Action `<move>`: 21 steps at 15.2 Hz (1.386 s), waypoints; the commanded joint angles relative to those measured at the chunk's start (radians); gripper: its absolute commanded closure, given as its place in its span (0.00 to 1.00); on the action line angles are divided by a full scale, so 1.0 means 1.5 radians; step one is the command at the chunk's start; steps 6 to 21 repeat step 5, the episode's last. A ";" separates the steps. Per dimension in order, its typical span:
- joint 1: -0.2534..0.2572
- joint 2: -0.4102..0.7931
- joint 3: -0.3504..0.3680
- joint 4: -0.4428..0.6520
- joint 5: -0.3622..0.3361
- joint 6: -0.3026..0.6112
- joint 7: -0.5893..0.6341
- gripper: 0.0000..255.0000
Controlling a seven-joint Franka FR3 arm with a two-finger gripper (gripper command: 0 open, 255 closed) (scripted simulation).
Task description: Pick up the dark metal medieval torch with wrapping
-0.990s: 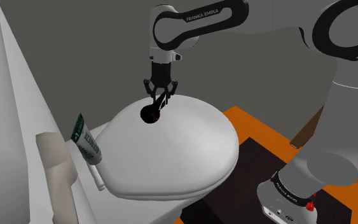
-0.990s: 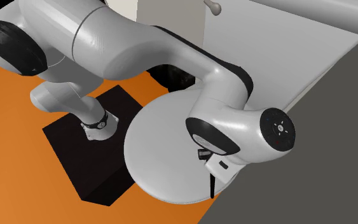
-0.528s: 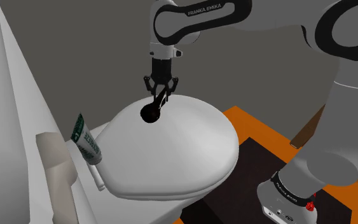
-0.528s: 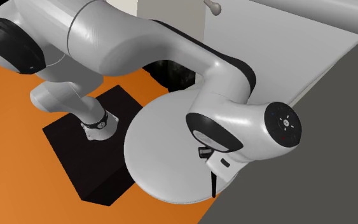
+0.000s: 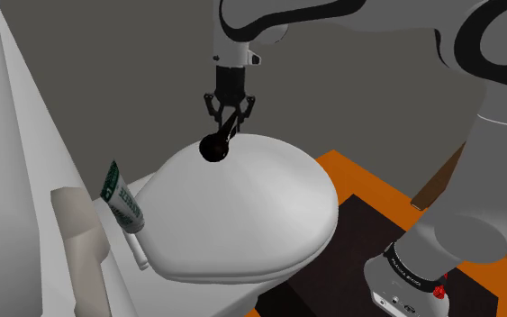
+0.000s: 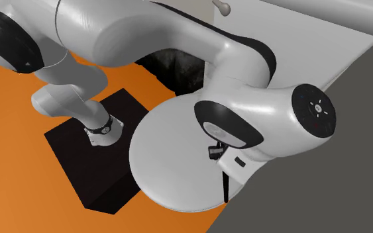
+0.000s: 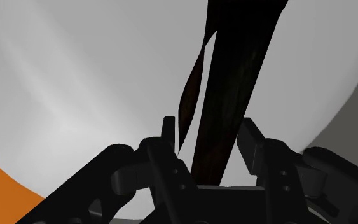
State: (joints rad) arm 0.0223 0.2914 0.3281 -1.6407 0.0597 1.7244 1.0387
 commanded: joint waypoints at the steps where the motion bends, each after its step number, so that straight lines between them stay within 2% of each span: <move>1: 0.000 -0.001 0.000 0.017 0.000 -0.018 0.002 1.00; 4: 0.000 -0.004 0.001 0.032 0.001 -0.036 0.003 1.00; 21: 0.000 -0.004 0.001 0.032 0.001 -0.036 0.003 1.00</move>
